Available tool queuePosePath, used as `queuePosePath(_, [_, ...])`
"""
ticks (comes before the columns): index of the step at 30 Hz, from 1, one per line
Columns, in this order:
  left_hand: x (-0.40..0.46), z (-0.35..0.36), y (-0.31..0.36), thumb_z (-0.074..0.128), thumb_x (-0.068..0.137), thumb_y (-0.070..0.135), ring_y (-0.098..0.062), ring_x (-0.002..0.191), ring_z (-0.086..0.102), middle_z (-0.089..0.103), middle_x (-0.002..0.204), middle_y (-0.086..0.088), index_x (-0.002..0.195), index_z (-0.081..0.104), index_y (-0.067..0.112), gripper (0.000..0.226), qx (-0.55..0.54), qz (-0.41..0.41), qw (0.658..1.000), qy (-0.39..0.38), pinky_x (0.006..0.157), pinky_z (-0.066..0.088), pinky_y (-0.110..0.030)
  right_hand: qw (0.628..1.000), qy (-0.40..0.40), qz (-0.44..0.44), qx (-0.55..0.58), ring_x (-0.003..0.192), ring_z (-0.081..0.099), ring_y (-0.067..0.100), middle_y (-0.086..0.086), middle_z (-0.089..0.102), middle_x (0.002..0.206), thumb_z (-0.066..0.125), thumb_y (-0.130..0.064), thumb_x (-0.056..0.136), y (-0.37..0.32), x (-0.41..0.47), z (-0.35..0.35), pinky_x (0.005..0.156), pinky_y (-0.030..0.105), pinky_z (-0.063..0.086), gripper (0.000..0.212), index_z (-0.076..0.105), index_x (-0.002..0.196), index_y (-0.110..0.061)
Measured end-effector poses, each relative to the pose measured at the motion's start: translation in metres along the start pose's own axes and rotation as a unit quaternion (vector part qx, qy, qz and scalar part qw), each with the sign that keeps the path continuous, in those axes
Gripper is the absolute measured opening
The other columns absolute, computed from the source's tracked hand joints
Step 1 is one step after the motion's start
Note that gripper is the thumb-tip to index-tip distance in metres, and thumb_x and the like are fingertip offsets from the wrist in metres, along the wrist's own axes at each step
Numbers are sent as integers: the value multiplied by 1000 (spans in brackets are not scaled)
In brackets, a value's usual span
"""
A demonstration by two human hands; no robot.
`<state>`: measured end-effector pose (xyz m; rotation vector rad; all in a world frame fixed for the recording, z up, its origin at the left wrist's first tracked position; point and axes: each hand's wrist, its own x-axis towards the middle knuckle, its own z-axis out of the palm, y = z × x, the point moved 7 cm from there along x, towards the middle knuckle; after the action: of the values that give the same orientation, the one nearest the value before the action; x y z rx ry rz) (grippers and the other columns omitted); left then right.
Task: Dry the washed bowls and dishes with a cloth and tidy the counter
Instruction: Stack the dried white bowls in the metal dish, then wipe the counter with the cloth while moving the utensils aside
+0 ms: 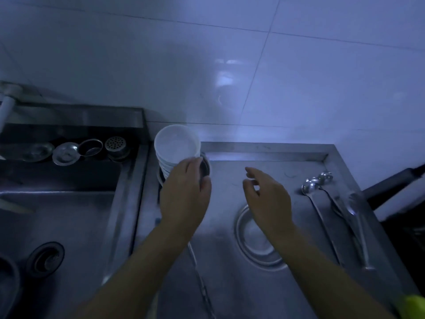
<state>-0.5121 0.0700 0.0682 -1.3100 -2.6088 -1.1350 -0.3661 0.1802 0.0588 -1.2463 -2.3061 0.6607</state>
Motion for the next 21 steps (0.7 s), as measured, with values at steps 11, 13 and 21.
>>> queuePosePath(11, [-156, 137, 131, 53, 88, 26, -24, 108, 56, 56, 127, -1, 129, 51, 20, 42, 25, 29, 972, -234, 82, 46, -34, 979, -60, 189, -38, 108, 62, 20, 5, 66, 119, 56, -13, 93, 223, -182, -107, 94, 27, 42, 28, 65, 120, -12])
queuePosePath(13, [-189, 165, 158, 52, 89, 26, -23, 114, 53, 54, 130, -2, 130, 50, 17, 42, 19, 36, 961, -272, 86, 44, -33, 974, -26, 210, -82, 106, 64, 23, 6, 69, 115, 60, -10, 89, 270, -209, -136, 91, 28, 43, 26, 68, 114, -11])
queuePosePath(21, [-290, 256, 245, 38, 94, 34, -14, 126, 41, 38, 141, 6, 142, 30, 26, 48, 66, 74, 912, -398, 96, 37, -28, 954, 71, 234, -172, 86, 59, 43, 20, 68, 95, 75, 7, 69, 405, -255, -222, 75, 44, 50, 33, 72, 100, -1])
